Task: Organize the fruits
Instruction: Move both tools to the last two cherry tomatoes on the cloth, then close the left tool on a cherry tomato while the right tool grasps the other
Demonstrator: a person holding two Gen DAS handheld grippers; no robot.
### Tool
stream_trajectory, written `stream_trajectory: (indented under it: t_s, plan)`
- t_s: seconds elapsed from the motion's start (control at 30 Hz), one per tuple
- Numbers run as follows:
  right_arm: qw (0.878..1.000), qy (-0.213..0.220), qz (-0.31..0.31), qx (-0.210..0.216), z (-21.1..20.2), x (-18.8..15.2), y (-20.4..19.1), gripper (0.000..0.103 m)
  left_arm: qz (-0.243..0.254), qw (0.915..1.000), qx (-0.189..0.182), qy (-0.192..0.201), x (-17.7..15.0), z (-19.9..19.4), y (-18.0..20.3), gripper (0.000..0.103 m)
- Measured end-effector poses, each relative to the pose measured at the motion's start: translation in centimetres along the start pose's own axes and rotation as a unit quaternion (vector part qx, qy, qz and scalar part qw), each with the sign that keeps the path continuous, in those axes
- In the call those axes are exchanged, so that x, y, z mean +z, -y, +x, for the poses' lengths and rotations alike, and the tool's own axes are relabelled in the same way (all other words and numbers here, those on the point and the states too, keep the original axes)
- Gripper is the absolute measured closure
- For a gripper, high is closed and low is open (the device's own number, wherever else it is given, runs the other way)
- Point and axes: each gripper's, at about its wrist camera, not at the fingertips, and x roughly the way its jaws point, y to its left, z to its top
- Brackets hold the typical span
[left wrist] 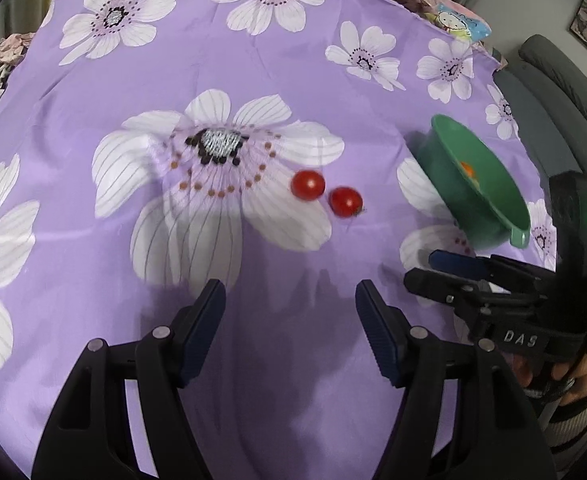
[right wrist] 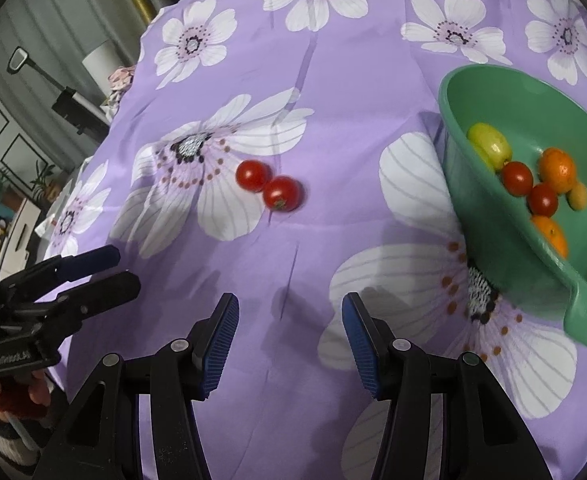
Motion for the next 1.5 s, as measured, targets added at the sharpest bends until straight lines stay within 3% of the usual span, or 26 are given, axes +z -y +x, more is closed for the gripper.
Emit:
stream_trajectory:
  t_s: [0.23,0.43,0.63,1.03,1.23,1.5]
  plan:
    - [1.000,0.014,-0.015,0.006,0.6,1.9,-0.1,0.049,0.025,0.9995,0.013,-0.011,3.5,2.0,0.7,0.038]
    - [1.000,0.014,-0.024,0.005,1.9,3.4,-0.5,0.049,0.028,0.9991,0.019,-0.025,5.4,4.3,0.7,0.048]
    - [0.999,0.005,-0.043,-0.004,3.3,4.3,-0.7,0.050,0.057,0.9975,0.008,-0.042,6.2,6.2,0.9,0.057]
    - [0.998,-0.001,-0.063,-0.003,4.8,5.0,-1.0,0.060,0.038,0.9976,-0.022,-0.054,7.1,8.3,0.3,0.063]
    - [0.997,-0.001,-0.071,-0.007,5.6,5.3,-1.2,0.064,0.028,0.9981,-0.017,-0.053,7.1,8.7,0.2,0.075]
    - [0.997,0.009,-0.081,-0.012,5.9,5.4,-1.3,0.073,0.015,0.9984,-0.026,-0.048,7.3,8.7,-0.2,0.075]
